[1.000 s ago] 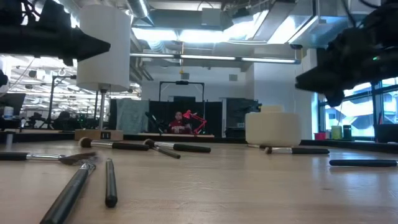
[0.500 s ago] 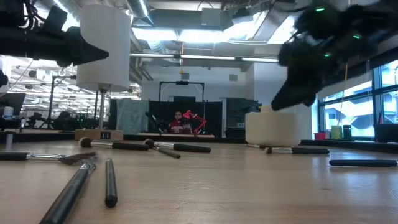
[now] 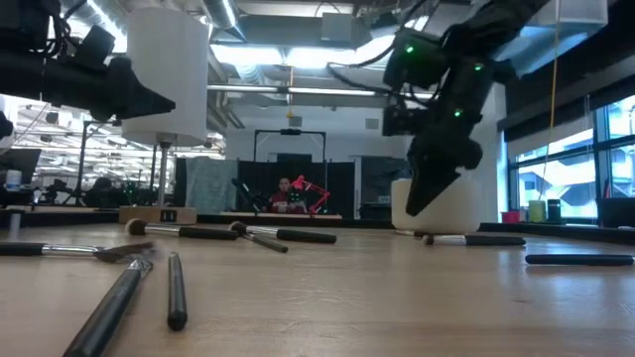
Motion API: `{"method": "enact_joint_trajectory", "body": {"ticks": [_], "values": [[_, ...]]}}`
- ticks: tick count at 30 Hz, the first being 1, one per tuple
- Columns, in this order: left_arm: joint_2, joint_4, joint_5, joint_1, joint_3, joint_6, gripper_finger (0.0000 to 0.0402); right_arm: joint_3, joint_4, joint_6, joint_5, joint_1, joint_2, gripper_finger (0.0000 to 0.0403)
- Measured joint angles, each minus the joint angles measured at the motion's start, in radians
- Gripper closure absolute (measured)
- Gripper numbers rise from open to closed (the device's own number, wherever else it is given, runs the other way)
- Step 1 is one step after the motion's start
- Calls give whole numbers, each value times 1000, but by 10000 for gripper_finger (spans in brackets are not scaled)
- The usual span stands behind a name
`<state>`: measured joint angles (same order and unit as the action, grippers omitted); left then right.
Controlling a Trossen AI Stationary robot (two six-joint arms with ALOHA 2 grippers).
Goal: Sort items
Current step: Put the foundation brush into the pen organizer
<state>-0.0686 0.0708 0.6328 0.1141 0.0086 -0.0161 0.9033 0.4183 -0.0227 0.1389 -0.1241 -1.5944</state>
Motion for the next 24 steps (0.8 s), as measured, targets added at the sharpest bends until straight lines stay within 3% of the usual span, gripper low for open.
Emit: {"method": "enact_joint_trajectory", "body": {"ticks": [10,15,24], "values": [[-157,0,-36,-7,0,138,306,22,115,-63,-2,-50,-49,280],[-204,0,-57,-26,0,194,307,25,111,-77,-112,-57,-62,280],[-211,61,19,-31,0,170,306,27,105,-56,-115,-57,-147,282]]}}
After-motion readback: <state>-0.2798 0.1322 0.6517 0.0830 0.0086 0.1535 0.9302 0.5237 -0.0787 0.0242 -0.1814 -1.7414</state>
